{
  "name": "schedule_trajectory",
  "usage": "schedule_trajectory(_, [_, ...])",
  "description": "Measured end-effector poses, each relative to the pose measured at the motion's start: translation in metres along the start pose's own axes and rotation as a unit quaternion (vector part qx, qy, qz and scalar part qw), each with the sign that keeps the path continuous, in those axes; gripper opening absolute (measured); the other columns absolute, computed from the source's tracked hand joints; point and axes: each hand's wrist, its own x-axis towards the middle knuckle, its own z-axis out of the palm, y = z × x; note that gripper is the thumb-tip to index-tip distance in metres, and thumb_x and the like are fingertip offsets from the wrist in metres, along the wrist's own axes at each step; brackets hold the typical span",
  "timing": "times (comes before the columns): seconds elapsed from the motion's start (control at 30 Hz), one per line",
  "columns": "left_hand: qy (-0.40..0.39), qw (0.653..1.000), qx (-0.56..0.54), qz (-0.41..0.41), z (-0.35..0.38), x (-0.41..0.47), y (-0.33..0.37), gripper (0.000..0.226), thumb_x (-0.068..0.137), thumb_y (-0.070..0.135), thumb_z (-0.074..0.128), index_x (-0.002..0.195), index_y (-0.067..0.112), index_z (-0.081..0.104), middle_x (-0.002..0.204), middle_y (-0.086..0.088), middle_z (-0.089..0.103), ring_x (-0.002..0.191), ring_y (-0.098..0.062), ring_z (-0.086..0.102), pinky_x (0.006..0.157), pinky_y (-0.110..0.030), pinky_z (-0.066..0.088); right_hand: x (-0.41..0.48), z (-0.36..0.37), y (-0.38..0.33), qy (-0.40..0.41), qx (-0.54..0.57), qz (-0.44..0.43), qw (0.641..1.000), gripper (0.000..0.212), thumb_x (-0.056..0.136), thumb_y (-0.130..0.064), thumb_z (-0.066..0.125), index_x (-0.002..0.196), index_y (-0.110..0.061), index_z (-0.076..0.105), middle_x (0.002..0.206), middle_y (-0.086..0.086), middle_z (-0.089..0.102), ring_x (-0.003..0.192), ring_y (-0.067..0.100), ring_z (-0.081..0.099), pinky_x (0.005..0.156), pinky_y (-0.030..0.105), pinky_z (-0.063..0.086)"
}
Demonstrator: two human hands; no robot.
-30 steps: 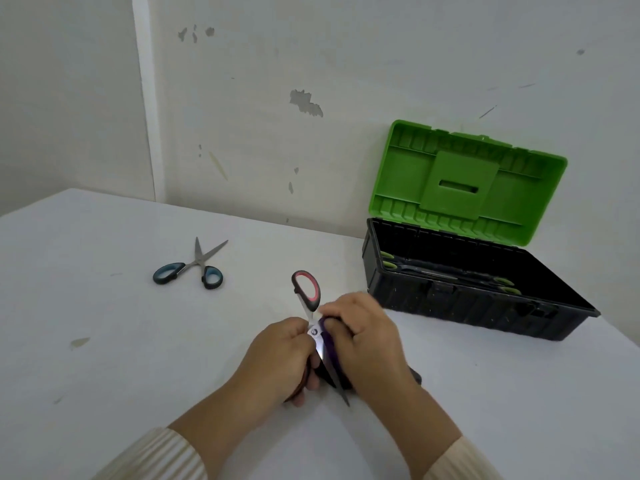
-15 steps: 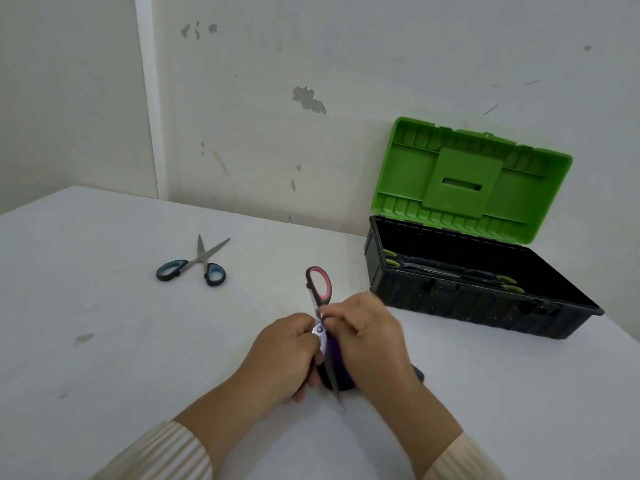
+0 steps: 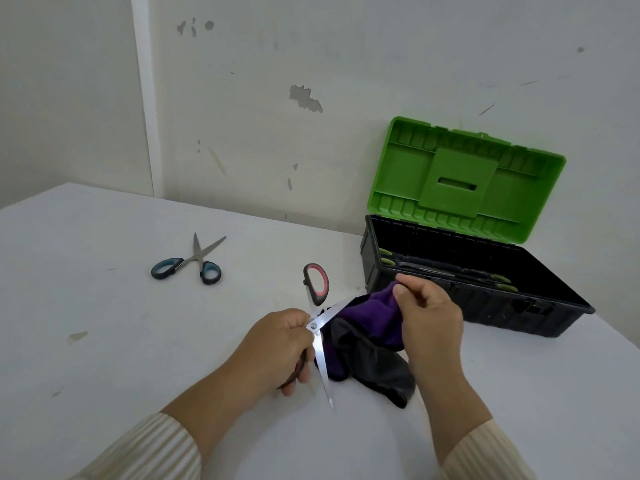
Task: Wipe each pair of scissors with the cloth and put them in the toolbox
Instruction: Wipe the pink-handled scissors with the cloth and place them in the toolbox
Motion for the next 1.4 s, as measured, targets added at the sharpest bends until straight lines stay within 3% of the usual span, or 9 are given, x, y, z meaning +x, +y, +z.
schedule_trajectory(0.2, [0.019, 1.000, 0.008, 0.002, 0.002, -0.001, -0.001, 0.027, 0.085, 0.003, 0.042, 0.061, 0.010, 0.050, 0.046, -0.009, 0.057, 0.037, -0.025, 0.041, 0.043, -0.024, 0.029, -0.043, 0.034, -0.012, -0.217, -0.083, -0.144, 0.962, 0.020, 0.080, -0.008, 0.063, 0.074, -0.026, 0.067, 0.080, -0.010, 0.059, 0.082, -0.006, 0.052, 0.074, 0.005, 0.038])
schedule_trajectory(0.33, [0.006, 1.000, 0.013, 0.017, -0.002, -0.004, 0.003, 0.024, 0.090, 0.007, 0.042, 0.069, 0.005, 0.052, 0.048, -0.009, 0.058, 0.035, -0.022, 0.041, 0.041, -0.021, 0.030, -0.018, 0.030, -0.002, -0.113, -0.064, -0.122, 0.984, 0.017, 0.081, -0.008, 0.063, 0.076, -0.023, 0.066, 0.084, -0.005, 0.059, 0.079, 0.001, 0.054, 0.073, 0.002, 0.036])
schedule_trajectory(0.43, [0.021, 0.996, 0.060, 0.064, -0.004, -0.004, 0.003, 0.019, 0.090, 0.006, 0.044, 0.077, -0.004, 0.054, 0.059, -0.012, 0.058, 0.041, -0.016, 0.048, 0.046, -0.027, 0.038, 0.000, 0.011, 0.005, -0.037, 0.004, -0.029, 0.999, 0.028, 0.082, -0.008, 0.060, 0.072, -0.034, 0.063, 0.090, -0.001, 0.064, 0.084, 0.013, 0.060, 0.078, 0.022, 0.047])
schedule_trajectory(0.6, [0.180, 0.853, 0.351, 0.342, -0.013, -0.001, -0.009, 0.026, 0.089, 0.019, 0.041, 0.092, 0.015, 0.066, 0.068, 0.009, 0.053, 0.060, -0.013, 0.051, 0.052, -0.024, 0.044, 0.000, -0.008, -0.007, -0.176, 0.237, 0.099, 0.950, 0.007, 0.070, -0.013, 0.066, 0.069, -0.008, 0.071, 0.084, 0.013, 0.063, 0.075, 0.022, 0.056, 0.063, 0.025, 0.046])
schedule_trajectory(0.73, [0.187, 0.803, 0.420, 0.380, -0.013, 0.006, -0.017, 0.035, 0.080, 0.013, 0.050, 0.108, 0.013, 0.070, 0.083, 0.001, 0.068, 0.070, -0.022, 0.061, 0.056, -0.029, 0.052, -0.010, -0.006, -0.018, -0.323, 0.211, 0.165, 0.908, 0.062, 0.077, -0.054, 0.054, 0.076, 0.007, 0.068, 0.076, 0.019, 0.066, 0.070, 0.025, 0.057, 0.068, 0.033, 0.047])
schedule_trajectory(0.87, [0.184, 0.840, 0.370, 0.350, -0.011, 0.009, -0.019, 0.026, 0.086, 0.022, 0.049, 0.102, 0.016, 0.069, 0.084, 0.004, 0.068, 0.073, -0.017, 0.057, 0.067, -0.021, 0.047, -0.017, 0.000, -0.021, -0.333, 0.043, 0.119, 0.934, 0.025, 0.081, -0.029, 0.063, 0.071, -0.006, 0.069, 0.076, 0.009, 0.065, 0.068, 0.018, 0.061, 0.067, 0.029, 0.052])
schedule_trajectory(1.0, [0.224, 0.892, 0.285, 0.270, -0.006, 0.009, -0.016, 0.017, 0.086, 0.019, 0.066, 0.102, 0.016, 0.067, 0.088, 0.010, 0.063, 0.086, -0.011, 0.050, 0.070, -0.007, 0.033, -0.024, 0.004, -0.023, -0.343, -0.035, 0.073, 0.936, 0.051, 0.068, -0.060, 0.059, 0.071, -0.010, 0.068, 0.081, 0.008, 0.061, 0.066, 0.012, 0.058, 0.061, 0.023, 0.047])
schedule_trajectory(1.1, [0.217, 0.912, 0.253, 0.238, -0.004, 0.006, -0.013, 0.020, 0.087, 0.023, 0.063, 0.107, 0.021, 0.065, 0.087, 0.016, 0.060, 0.090, -0.008, 0.053, 0.073, -0.007, 0.036, -0.028, 0.009, -0.022, -0.370, -0.086, 0.023, 0.925, 0.031, 0.075, -0.044, 0.066, 0.067, -0.014, 0.069, 0.084, 0.004, 0.058, 0.068, 0.008, 0.055, 0.063, 0.022, 0.045])
schedule_trajectory(1.4, [0.004, 0.996, -0.083, -0.027, -0.023, 0.003, 0.002, 0.014, 0.084, 0.021, 0.069, 0.073, 0.012, 0.071, 0.074, -0.004, 0.074, 0.037, -0.006, 0.037, 0.039, -0.017, 0.028, -0.016, 0.001, -0.016, -0.401, -0.126, -0.014, 0.907, 0.007, 0.081, -0.025, 0.066, 0.079, -0.021, 0.072, 0.089, 0.000, 0.059, 0.083, 0.012, 0.058, 0.077, 0.027, 0.049])
